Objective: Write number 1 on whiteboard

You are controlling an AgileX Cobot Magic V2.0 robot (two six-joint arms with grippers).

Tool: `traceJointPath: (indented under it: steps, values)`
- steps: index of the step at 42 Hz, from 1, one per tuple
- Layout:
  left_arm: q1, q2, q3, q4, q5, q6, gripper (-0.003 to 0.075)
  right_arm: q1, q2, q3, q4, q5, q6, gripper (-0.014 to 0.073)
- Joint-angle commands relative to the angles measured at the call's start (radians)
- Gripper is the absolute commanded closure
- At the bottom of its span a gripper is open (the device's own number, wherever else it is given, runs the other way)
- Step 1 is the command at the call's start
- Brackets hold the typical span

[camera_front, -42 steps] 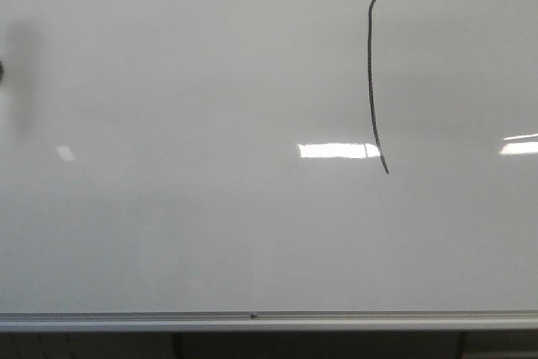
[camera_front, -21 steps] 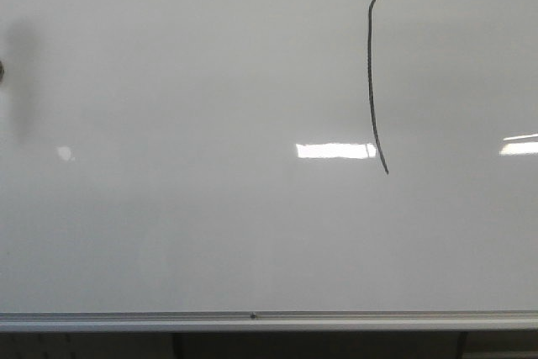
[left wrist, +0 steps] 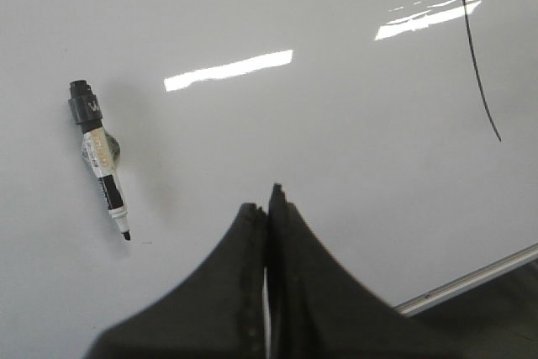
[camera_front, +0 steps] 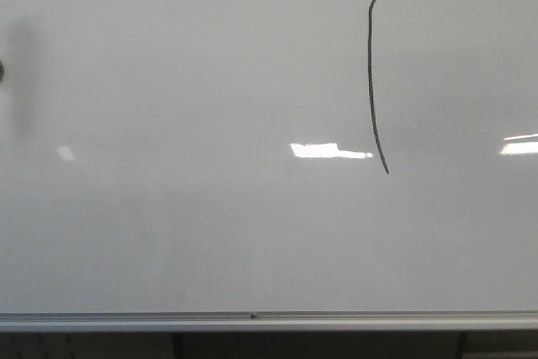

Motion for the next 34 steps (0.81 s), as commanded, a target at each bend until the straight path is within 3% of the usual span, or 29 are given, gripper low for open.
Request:
traceJointPath:
  steps: [1, 29, 34]
  values:
    - [-0.007, 0.005, -0.025, -0.026, -0.074, -0.001, 0.0741, -0.005, 0.009, -0.024, 0.026, -0.058, -0.012, 0.0654]
    - [-0.007, 0.005, -0.023, -0.026, -0.074, -0.001, 0.0741, -0.005, 0.009, -0.024, 0.026, -0.058, -0.012, 0.0654]
    - [-0.007, -0.022, -0.014, 0.079, -0.110, -0.129, 0.0741, -0.005, 0.009, -0.024, 0.026, -0.058, -0.012, 0.0654]
